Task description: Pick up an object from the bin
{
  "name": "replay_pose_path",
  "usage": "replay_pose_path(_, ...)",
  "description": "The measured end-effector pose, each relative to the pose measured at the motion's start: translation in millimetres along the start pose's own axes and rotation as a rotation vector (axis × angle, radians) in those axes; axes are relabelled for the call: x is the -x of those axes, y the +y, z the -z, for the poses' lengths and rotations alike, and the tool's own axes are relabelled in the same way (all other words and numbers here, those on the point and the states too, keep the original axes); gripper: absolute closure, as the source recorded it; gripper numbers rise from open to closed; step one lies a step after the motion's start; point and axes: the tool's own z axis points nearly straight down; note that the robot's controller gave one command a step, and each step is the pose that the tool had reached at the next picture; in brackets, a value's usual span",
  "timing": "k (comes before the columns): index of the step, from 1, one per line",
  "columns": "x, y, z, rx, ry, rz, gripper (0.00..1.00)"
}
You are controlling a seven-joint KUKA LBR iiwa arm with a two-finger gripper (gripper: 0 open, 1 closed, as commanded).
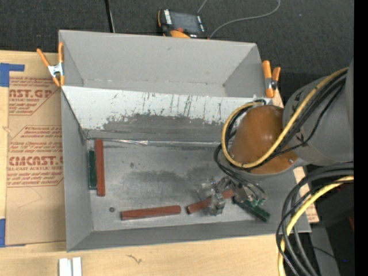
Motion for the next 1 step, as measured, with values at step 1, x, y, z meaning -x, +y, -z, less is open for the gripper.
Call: replay_pose_path(1, 13.6, -8.1, 129.2, -0.002, -0.006, -0.01, 1.0)
